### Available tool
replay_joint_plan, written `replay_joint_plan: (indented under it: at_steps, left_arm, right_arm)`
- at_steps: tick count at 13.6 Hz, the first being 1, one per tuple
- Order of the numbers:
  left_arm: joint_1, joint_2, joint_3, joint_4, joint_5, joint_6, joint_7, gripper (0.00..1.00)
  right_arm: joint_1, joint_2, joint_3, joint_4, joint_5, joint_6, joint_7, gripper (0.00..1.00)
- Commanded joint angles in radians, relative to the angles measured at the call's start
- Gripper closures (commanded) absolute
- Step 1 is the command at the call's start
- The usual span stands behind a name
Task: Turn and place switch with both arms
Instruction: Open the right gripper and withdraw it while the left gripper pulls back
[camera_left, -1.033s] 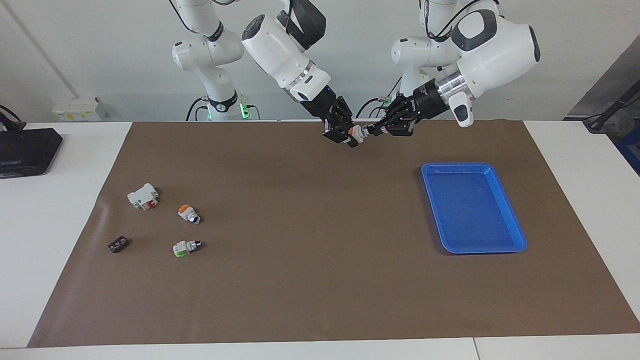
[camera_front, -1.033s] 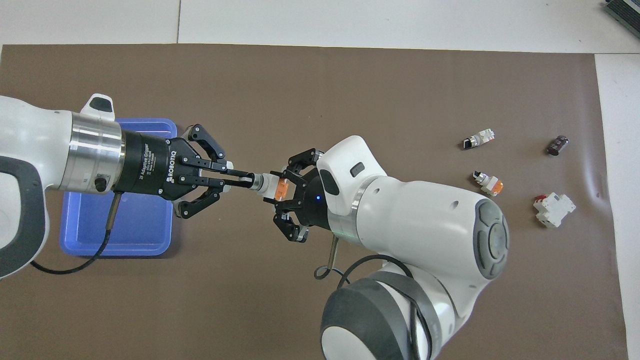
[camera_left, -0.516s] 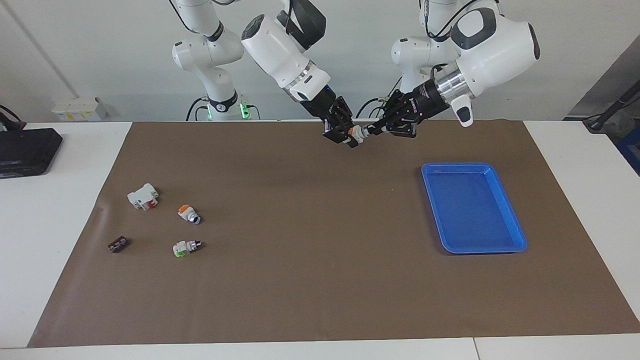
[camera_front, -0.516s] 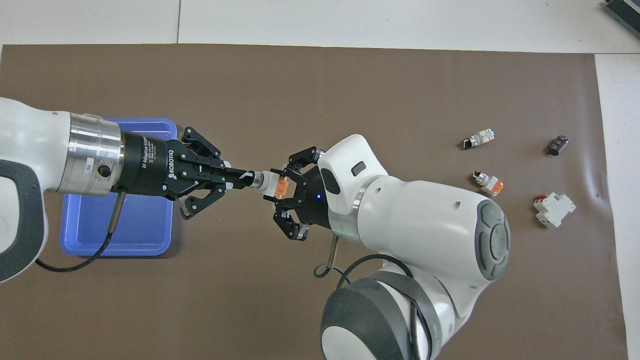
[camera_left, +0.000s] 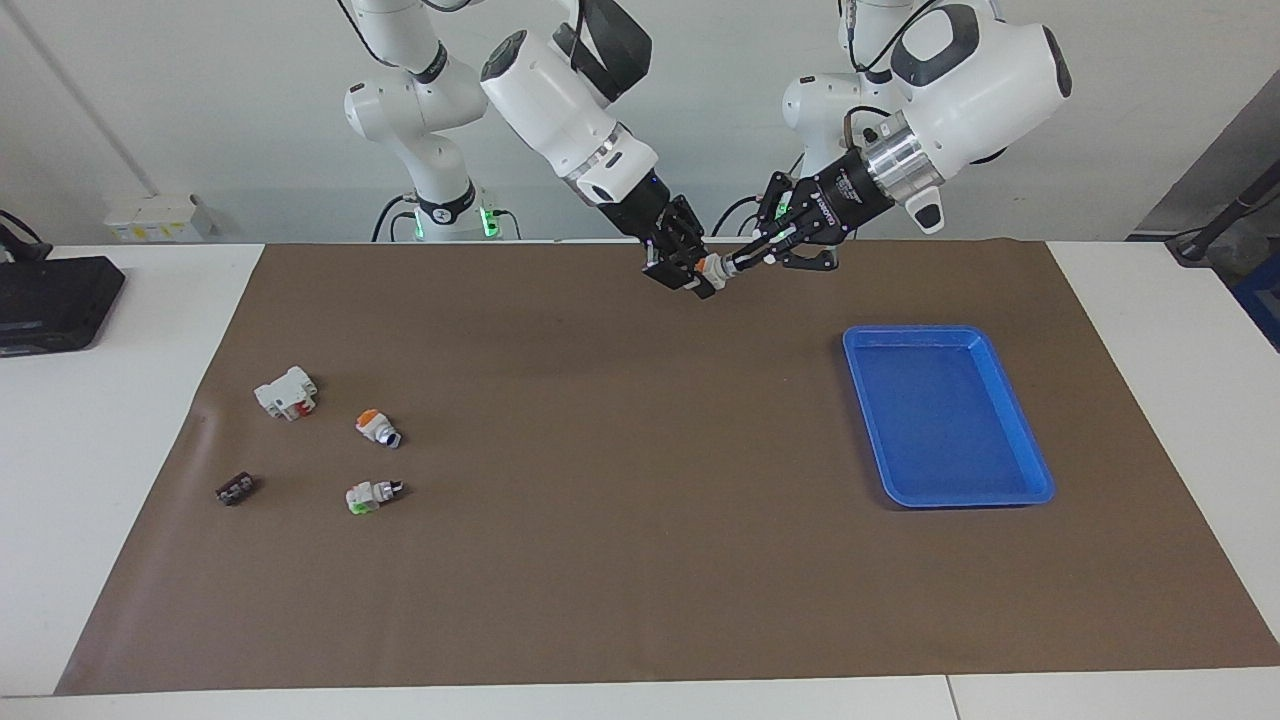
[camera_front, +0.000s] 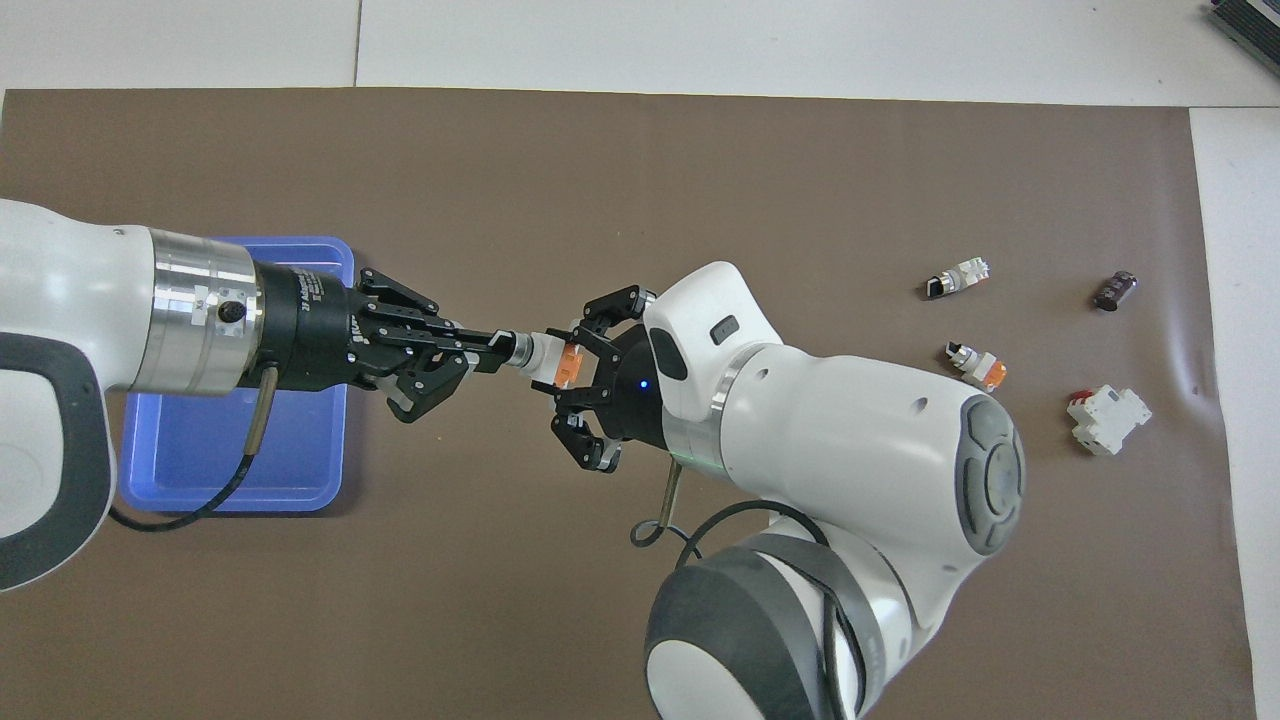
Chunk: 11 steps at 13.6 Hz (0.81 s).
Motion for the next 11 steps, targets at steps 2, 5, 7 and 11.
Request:
replay_joint_plan:
  at_steps: [2, 5, 7, 11]
  left_arm:
    - [-0.014, -0.001, 0.01, -0.015, 0.017, 0.105, -0.036, 1.0]
    - [-0.014, -0.001, 0.01, -0.015, 0.017, 0.107, -0.03, 1.0]
    - [-0.014, -0.001, 0.009, -0.015, 0.017, 0.107, -0.029, 1.0]
    - [-0.014, -0.001, 0.01, -0.017, 0.018, 0.107, -0.026, 1.0]
  right_arm:
    - [0.004, -0.014, 0.017, -0.004, -0.008, -0.017, 0.034, 1.0]
    - [0.004, -0.014, 0.017, -0.004, -0.008, -0.017, 0.034, 1.0]
    - [0.004, -0.016, 0.017, -0.004, -0.008, -0.018, 0.054, 1.0]
    - [0.002, -0.024, 0.017, -0.005, -0.009, -0.018, 0.159, 0.0]
